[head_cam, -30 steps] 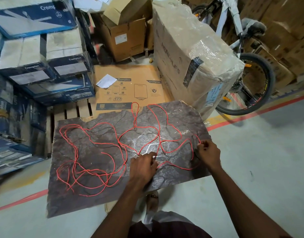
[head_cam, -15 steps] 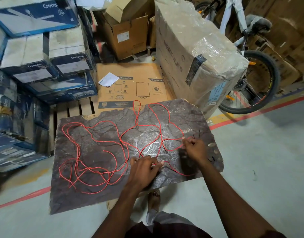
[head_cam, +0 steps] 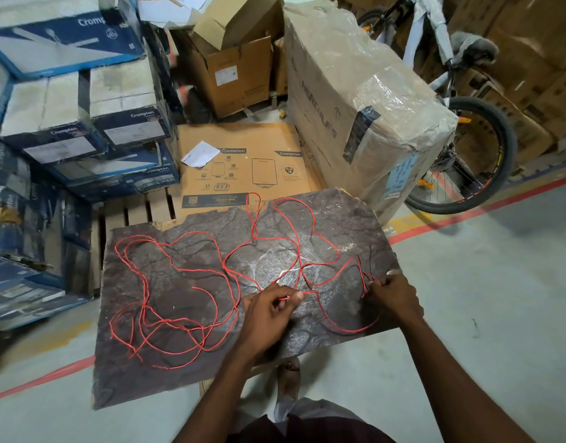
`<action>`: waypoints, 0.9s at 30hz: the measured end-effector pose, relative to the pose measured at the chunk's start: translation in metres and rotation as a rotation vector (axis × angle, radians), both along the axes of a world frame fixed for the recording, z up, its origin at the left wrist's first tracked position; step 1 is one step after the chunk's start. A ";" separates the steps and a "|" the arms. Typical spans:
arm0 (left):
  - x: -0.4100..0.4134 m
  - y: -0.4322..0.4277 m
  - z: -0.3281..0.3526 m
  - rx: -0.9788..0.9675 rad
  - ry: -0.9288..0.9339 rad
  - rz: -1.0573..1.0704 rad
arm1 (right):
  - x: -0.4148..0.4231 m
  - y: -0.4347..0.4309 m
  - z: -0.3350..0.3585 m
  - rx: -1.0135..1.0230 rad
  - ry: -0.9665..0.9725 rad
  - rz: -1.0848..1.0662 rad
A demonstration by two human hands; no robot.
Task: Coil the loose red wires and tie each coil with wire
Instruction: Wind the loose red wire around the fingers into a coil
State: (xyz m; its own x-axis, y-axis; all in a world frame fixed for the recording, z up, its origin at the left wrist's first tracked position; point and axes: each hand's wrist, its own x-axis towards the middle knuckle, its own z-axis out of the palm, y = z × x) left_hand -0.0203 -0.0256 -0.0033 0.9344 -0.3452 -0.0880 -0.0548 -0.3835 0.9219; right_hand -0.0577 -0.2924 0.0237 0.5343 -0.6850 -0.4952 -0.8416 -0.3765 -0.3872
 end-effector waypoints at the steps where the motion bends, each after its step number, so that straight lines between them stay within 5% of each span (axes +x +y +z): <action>1: 0.000 0.001 0.001 -0.010 0.009 -0.001 | -0.001 0.000 -0.001 -0.007 0.001 -0.005; 11: -0.001 0.009 -0.013 0.030 0.069 0.013 | -0.009 -0.001 -0.011 -0.134 0.074 -0.015; 18: -0.002 0.009 -0.004 -0.107 0.154 -0.033 | -0.010 -0.003 -0.008 -0.111 0.049 -0.018; 27: 0.008 0.016 -0.002 -0.114 0.262 0.019 | 0.013 -0.003 0.012 -0.057 -0.365 -0.092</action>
State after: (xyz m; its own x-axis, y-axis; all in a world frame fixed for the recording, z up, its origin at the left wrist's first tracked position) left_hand -0.0125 -0.0094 -0.0052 0.8916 -0.3489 -0.2886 0.1970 -0.2751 0.9410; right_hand -0.0447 -0.2952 0.0353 0.6038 -0.7591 -0.2433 -0.6833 -0.3356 -0.6485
